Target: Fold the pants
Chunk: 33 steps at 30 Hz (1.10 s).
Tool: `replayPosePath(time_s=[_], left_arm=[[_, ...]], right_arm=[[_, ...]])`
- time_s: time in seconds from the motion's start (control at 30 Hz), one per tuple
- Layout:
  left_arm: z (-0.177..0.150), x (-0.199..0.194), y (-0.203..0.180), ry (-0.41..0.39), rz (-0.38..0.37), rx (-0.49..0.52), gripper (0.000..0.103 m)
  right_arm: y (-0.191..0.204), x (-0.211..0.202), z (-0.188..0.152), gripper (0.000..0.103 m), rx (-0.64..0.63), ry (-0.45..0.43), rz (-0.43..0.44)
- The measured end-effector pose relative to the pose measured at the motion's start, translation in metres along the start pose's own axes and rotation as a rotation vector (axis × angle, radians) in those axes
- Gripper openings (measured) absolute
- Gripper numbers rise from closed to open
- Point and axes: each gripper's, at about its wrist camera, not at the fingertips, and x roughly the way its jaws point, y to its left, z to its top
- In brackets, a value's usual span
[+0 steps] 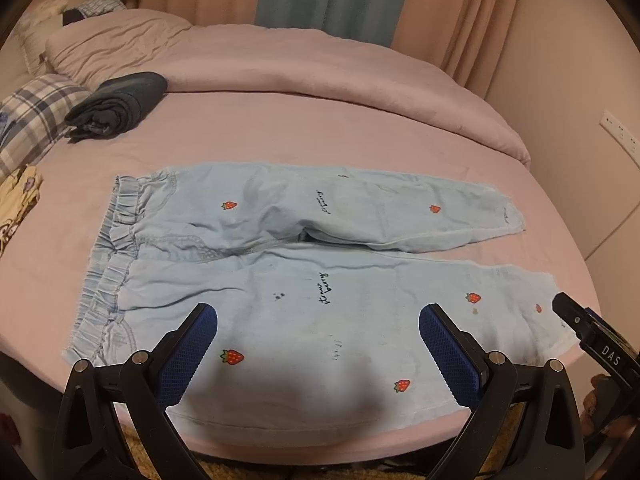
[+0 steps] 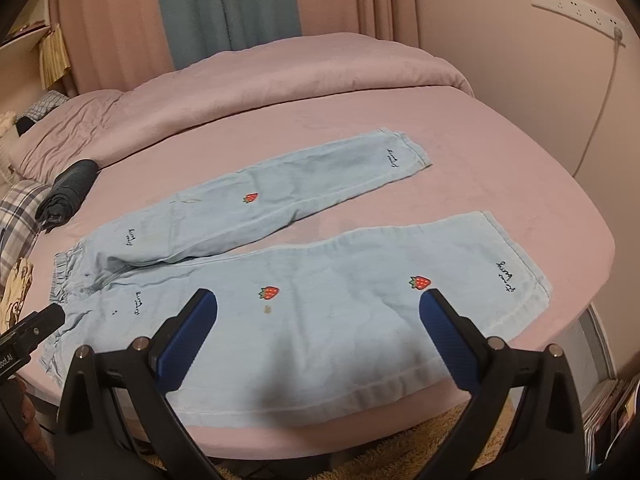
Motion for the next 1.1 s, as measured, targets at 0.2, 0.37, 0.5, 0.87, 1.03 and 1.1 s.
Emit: replayPosePath(time_s=[0.2, 0.37, 0.5, 0.87, 1.03, 1.1], left_arm=[[0.003, 0.002, 0.006, 0.02, 0.011, -0.022, 0.102], [0.008, 0.005, 0.021, 0.014, 0.034, -0.054, 0.101], [0.018, 0.009, 0.042, 0.016, 0.034, -0.123, 0.099], [0.03, 0.057, 0.075, 0.13, -0.017, -0.322, 0.072], [0.02, 0.078, 0.078, 0.205, 0.002, -0.353, 0.072], [0.02, 0.079, 0.08, 0.207, 0.003, -0.369, 0.072]], right_arm=[[-0.003, 0.001, -0.001, 0.101, -0.007, 0.001, -0.029], [-0.01, 0.004, 0.001, 0.1, 0.018, 0.016, -0.008], [-0.013, 0.007, 0.014, 0.098, 0.043, 0.022, 0.018], [0.011, 0.08, 0.113, 0.088, 0.194, 0.154, 0.263], [0.034, 0.161, 0.151, 0.076, 0.302, 0.321, 0.222], [0.043, 0.189, 0.164, 0.075, 0.306, 0.337, 0.132]])
